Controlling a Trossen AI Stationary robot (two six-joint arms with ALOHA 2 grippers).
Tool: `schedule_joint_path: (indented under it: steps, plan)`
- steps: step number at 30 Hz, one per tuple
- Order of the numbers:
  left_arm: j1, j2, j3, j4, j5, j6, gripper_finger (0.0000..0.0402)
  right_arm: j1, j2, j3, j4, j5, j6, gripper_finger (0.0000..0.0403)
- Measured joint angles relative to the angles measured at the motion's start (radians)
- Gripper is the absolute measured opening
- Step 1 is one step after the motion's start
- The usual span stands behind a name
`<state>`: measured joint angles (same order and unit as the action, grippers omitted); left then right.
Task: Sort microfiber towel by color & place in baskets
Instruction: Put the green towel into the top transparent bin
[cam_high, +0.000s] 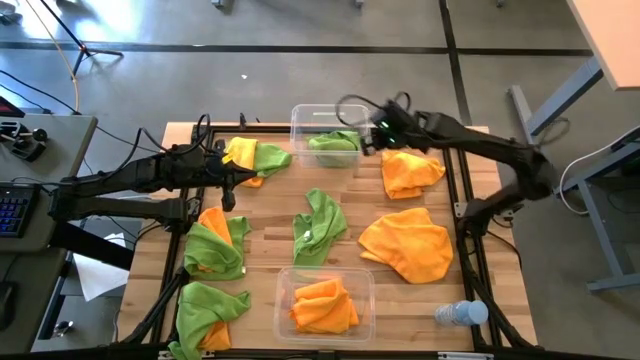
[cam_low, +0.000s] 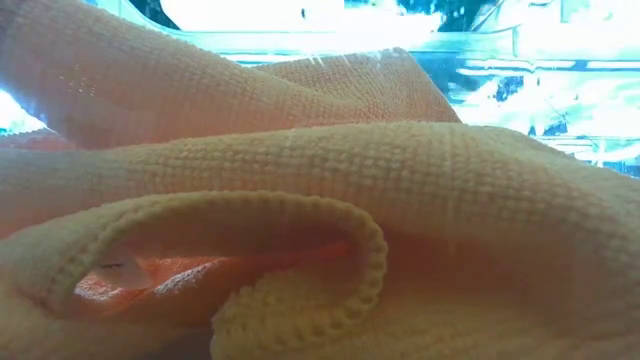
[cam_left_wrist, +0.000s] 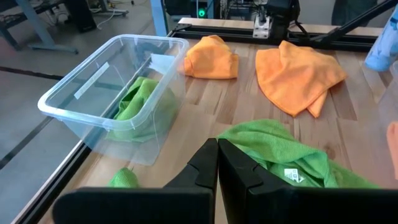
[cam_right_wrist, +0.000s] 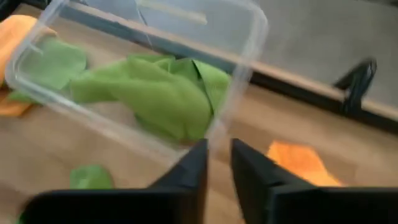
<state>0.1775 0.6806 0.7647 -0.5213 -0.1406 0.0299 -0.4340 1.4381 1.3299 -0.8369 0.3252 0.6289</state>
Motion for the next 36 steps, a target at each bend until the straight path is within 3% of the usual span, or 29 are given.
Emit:
schedule_joint_path:
  steps: [3, 8, 14, 19, 26, 33, 36]
  plan:
    - [0.0, 0.005, 0.001, -0.001, 0.0, 0.003, 0.0, 0.041, -0.168, -0.193, 0.122, -0.03, 0.066, 0.001]
    - [0.0, 0.032, 0.001, 0.012, -0.001, 0.051, 0.0, 0.139, -0.413, -0.428, 0.246, -0.067, 0.127, 0.0013]
    - [-0.001, 0.119, 0.001, 0.056, -0.057, -0.025, 0.0, 0.211, -0.572, -0.579, 0.242, -0.068, 0.047, 0.0008]
    - [-0.001, 0.199, 0.001, 0.054, -0.12, -0.139, 0.0, 0.221, -0.614, -0.624, 0.239, -0.095, 0.043, 0.0002]
    - [-0.051, 0.308, 0.071, -0.038, -0.164, -0.427, 0.0, 0.221, -0.616, -0.625, 0.141, -0.129, -0.001, 0.0004]
    - [-0.158, 0.442, 0.224, -0.397, -0.202, -0.739, 0.0, 0.221, -0.616, -0.625, 0.119, -0.145, -0.112, 0.0004]
    - [-0.219, 0.491, 0.267, -0.535, -0.15, -0.741, 0.0, 0.221, -0.616, -0.625, 0.119, -0.145, -0.158, 0.0004]
